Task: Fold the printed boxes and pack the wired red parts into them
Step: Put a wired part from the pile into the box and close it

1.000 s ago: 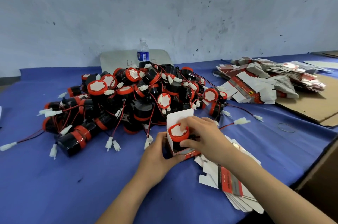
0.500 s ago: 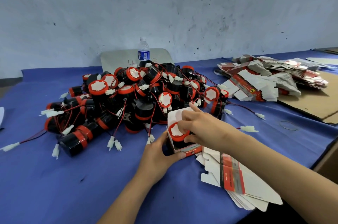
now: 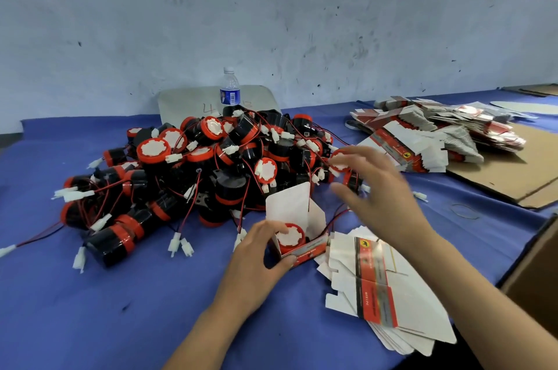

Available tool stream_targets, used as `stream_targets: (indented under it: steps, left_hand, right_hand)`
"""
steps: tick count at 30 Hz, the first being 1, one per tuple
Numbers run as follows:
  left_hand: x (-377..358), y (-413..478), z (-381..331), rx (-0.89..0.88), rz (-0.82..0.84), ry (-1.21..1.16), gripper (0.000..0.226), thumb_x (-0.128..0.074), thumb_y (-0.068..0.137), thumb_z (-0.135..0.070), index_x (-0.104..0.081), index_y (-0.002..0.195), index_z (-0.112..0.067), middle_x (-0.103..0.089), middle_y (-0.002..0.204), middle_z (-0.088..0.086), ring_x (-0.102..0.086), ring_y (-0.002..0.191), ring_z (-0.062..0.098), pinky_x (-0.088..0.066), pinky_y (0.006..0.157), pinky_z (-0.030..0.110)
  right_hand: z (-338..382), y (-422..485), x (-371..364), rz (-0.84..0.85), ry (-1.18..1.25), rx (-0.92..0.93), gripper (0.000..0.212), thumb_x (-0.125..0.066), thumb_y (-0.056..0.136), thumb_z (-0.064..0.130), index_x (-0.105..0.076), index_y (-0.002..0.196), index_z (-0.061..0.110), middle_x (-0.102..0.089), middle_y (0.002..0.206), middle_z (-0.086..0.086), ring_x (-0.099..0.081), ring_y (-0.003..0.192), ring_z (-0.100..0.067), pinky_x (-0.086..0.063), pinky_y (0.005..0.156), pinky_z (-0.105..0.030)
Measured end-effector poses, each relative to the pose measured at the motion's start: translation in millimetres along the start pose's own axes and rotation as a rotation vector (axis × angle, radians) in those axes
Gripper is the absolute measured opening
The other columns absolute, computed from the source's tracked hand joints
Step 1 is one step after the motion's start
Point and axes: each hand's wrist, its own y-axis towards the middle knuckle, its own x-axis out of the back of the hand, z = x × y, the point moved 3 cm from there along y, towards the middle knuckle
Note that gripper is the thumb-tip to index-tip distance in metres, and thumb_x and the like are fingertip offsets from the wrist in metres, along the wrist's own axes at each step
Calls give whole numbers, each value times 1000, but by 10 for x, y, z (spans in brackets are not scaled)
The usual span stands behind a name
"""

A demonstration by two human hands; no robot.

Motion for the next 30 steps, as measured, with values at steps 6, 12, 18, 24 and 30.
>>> stream_targets:
  steps: [6,12,18,24,30]
  left_hand:
    - [-2,5,-50,-16,-6,-12,71,-72,80,-40,-27,127,-69,-45,120,-36,-45,110,-10,-38,87,5]
    - [-6,-11,-39,35,1,-71,84,-74,77,-47,-18,135,-69,-41,119,-42,-51,108,-5,-44,83,8]
    - [-31,-6,-36,4,19,-54,92,-73,80,-44,-5,138,-68,-39,113,-38,-44,105,-11,-39,81,6]
    - [-54,1,-20,1,42,-38,94,-63,80,-59,9,139,-65,-36,117,-40,-37,110,-16,-36,84,3]
    - [-51,15,-16,1,47,-31,94,-56,79,-66,17,138,-63,-41,110,-34,-41,106,-9,-46,84,18]
  right_hand:
    - [-189,-366,-100,-55,336,-361,18,-70,82,7,-64,83,23,-67,66,5,-65,60,-6,-49,58,-14]
    - [48,-314,-333,-135,528,-167,32,-62,90,4,-52,93,35,-72,81,13,-70,69,-6,-49,63,-11]
    - [6,-253,-479,-181,355,-90,12,-51,88,36,-42,96,37,-66,65,2,-61,59,-11,-43,53,-21]
    - [74,-142,-616,78,-52,138,18,-66,89,19,-63,102,6,-69,79,-5,-64,70,-25,-50,57,-35]
    - [34,-91,-606,79,-147,99,16,-75,82,21,-69,92,10,-60,69,-7,-54,64,-27,-45,60,-36]
